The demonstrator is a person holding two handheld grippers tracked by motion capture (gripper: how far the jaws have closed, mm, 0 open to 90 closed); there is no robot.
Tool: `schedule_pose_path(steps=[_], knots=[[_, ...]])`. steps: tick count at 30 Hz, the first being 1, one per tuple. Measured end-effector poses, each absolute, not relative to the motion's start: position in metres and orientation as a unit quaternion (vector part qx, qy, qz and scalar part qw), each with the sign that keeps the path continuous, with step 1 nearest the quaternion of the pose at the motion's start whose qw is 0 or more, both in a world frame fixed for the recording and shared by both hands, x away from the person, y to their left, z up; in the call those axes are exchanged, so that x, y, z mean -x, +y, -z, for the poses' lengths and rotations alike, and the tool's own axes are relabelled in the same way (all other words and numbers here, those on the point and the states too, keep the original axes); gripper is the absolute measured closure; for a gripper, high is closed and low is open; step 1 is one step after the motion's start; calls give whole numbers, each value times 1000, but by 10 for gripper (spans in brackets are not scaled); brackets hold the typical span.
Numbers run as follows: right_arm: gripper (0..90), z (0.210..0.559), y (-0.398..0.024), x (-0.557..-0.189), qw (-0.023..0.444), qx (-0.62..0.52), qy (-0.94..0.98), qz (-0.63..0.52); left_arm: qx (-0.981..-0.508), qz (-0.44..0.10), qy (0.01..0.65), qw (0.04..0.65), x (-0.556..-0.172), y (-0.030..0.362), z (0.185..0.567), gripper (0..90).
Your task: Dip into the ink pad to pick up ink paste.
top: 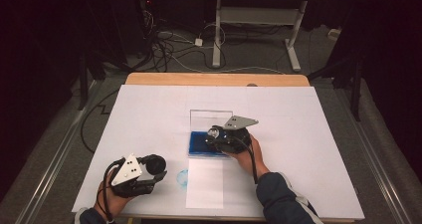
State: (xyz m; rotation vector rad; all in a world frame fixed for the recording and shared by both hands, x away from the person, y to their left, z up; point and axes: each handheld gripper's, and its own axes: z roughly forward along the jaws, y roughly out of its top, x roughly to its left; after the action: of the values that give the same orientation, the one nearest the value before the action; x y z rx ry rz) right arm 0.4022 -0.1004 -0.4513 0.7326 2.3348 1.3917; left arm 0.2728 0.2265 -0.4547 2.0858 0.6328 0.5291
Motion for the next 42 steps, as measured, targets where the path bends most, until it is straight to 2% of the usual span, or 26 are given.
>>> schedule_pose_path(steps=[13,42], knots=[[566,437,-104,-398,171,-249,810,-502,-838,-213,254,434,-273,226,455,360],[566,460,-105,-404,154,-262,815,-494,-835,-215,254,438,-273,228,454,360]])
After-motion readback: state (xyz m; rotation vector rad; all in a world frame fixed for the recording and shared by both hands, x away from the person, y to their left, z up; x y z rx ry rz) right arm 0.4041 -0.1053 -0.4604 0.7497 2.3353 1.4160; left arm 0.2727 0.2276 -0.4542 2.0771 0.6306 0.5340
